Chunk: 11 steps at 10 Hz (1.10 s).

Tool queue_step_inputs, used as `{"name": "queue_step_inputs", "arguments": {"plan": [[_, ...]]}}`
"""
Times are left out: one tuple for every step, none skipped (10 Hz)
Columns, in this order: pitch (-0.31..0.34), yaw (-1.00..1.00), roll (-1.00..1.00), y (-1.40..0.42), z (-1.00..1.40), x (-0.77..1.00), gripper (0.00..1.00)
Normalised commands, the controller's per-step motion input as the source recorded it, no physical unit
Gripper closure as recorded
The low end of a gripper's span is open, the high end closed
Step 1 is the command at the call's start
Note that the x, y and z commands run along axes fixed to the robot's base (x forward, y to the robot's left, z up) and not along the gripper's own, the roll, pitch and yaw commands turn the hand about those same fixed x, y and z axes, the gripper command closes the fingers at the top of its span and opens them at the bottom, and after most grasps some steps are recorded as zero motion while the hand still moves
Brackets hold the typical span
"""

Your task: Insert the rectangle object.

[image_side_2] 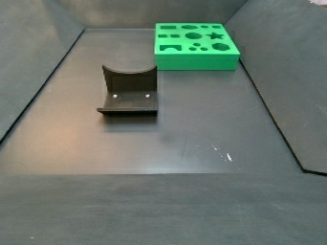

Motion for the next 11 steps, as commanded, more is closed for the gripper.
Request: {"name": "queue_step_inputs", "arguments": {"plan": [[-0.186, -0.49, 0.17, -0.75, -0.93, 0.04, 1.0], [-0.177, -0.5, 0.18, -0.75, -0.93, 0.04, 1.0], [-0.174, -0.51, 0.18, -0.75, -0.93, 0.03, 1.0], [-0.179, -0.54, 0.18, -0.72, -0.92, 0.02, 1.0], [-0.183, -0.57, 0.17, -0.7, -0.91, 0.01, 1.0], [-0.17, -0.63, 0.16, -0.61, -0.9, 0.03, 1.0], [-0.016, -0.99, 0.07, -0.07, -0.53, 0.04, 1.0], [-0.001, -1.0, 0.04, 0.0, -0.27, 0.05, 1.0], [-0.003, -0.95, 0.05, 0.0, -0.28, 0.13, 1.0], [0.0, -0.91, 0.06, 0.0, -0.3, 0.17, 1.0], [0.0, -0.94, 0.02, 0.0, -0.2, 0.12, 1.0]]}}
